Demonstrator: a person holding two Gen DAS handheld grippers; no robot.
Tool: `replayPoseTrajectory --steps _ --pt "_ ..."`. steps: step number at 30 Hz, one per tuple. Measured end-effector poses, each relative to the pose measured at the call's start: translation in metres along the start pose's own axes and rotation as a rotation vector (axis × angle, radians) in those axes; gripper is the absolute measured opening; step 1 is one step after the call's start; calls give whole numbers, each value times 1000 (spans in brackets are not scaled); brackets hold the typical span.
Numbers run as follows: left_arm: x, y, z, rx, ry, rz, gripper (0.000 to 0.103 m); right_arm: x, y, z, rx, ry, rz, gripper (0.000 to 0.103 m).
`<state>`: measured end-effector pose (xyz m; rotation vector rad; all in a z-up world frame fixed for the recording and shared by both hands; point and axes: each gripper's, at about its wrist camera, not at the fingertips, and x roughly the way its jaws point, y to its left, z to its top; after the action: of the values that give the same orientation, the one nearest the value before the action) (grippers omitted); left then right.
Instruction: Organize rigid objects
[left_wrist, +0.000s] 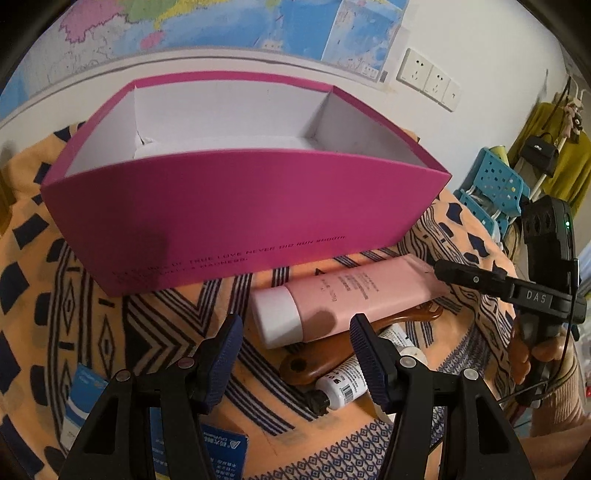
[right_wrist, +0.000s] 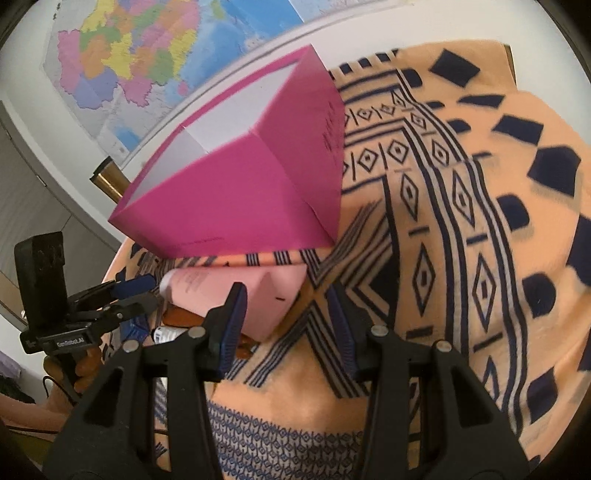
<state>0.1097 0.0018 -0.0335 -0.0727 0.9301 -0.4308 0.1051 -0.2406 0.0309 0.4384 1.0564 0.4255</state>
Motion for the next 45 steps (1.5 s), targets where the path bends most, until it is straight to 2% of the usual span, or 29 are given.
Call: replayPoseTrajectory --steps 11,19,27,34,45 --pt "13 4 4 -34 39 -46 60 12 6 0 -2 17 27 48" --pt "15 0 5 -24 44 -50 57 17 11 2 -27 26 40 47" --pt "14 0 6 -34 47 -53 57 15 17 2 -63 19 3 44" --pt "1 -6 7 -17 20 -52 57 8 18 4 -67 4 -10 42" --pt "-27 -11 10 4 -44 -47 57 -18 42 11 -129 -59 -10 42"
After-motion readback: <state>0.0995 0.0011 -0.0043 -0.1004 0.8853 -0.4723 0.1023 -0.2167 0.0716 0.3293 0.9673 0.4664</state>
